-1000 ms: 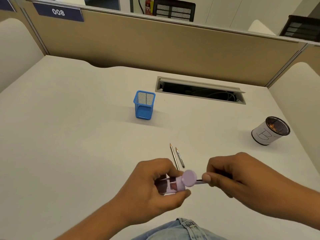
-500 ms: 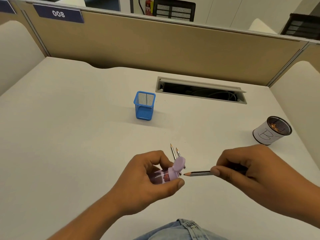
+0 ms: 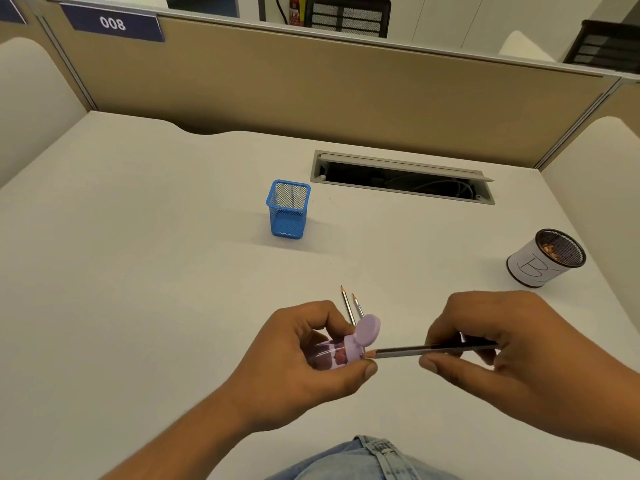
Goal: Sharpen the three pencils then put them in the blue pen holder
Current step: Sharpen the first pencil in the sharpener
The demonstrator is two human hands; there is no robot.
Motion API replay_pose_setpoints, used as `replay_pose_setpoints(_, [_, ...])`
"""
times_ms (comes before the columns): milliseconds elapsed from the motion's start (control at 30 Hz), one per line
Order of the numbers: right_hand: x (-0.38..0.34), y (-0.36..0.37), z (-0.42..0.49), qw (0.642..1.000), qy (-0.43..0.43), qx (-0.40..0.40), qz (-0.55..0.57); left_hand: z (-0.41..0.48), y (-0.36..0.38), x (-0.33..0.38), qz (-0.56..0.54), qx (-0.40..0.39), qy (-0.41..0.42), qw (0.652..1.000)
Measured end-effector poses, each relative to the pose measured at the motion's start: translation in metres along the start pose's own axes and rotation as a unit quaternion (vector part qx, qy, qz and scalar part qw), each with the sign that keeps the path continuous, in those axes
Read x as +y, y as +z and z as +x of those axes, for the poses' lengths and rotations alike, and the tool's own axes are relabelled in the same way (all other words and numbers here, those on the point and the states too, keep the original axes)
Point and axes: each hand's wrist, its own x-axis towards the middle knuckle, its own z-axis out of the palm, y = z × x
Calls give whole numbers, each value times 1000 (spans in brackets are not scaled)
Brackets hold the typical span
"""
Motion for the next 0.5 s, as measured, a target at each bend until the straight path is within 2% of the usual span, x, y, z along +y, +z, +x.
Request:
replay_pose_setpoints(267, [7, -3, 2, 999, -20, 22, -16, 0, -1, 2, -30, 9, 8, 999])
replay_pose_setpoints(500, [5, -2, 2, 997, -48, -22, -54, -2, 1, 7, -13, 1, 8, 1000])
